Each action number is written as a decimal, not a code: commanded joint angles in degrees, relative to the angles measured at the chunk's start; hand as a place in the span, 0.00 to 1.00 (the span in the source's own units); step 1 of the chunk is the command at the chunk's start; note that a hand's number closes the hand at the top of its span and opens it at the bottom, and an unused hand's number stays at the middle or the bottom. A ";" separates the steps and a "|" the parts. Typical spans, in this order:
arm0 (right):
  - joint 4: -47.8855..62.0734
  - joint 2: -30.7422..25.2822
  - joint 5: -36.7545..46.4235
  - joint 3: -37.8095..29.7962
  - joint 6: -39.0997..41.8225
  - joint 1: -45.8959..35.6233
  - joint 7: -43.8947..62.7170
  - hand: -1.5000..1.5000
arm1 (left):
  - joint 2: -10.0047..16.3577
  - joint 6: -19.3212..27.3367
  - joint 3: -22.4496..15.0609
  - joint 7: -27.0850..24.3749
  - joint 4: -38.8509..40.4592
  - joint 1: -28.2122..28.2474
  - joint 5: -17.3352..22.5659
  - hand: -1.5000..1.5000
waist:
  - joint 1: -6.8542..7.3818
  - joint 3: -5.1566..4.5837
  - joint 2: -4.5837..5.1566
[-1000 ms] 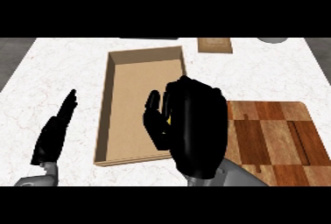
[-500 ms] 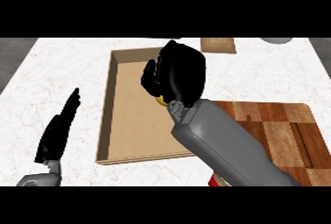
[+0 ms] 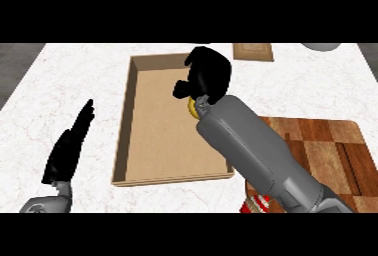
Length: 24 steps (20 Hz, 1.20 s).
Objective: Pick the lemon from the cutting board and place it in the cardboard box
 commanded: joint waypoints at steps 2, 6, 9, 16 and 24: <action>10.14 0.43 -4.95 -0.07 -13.91 -2.06 -0.31 0.00 | 0.35 -0.09 -0.09 -0.56 2.43 -2.63 -0.77 0.50 | 0.57 0.00 0.49; 9.01 0.44 -5.13 0.13 -24.01 -0.96 -3.54 0.00 | 1.10 -1.54 1.36 -2.46 -0.68 2.61 1.76 0.50 | -0.11 0.04 -0.22; 9.15 0.44 -3.06 -1.96 -33.34 -0.70 -4.09 0.00 | 2.15 -1.30 2.04 -0.61 -0.02 0.33 1.02 0.50 | -0.94 0.07 -0.23; 1.76 0.44 -4.67 -8.32 -45.24 1.48 -9.29 0.00 | 0.79 0.54 2.43 0.06 -1.17 2.22 0.85 0.50 | -2.96 0.13 -0.86; -15.02 -3.01 3.60 -12.28 -45.84 16.79 -6.34 0.00 | 1.20 1.18 3.47 -0.64 -0.97 4.77 0.37 0.50 | -6.68 0.04 -1.80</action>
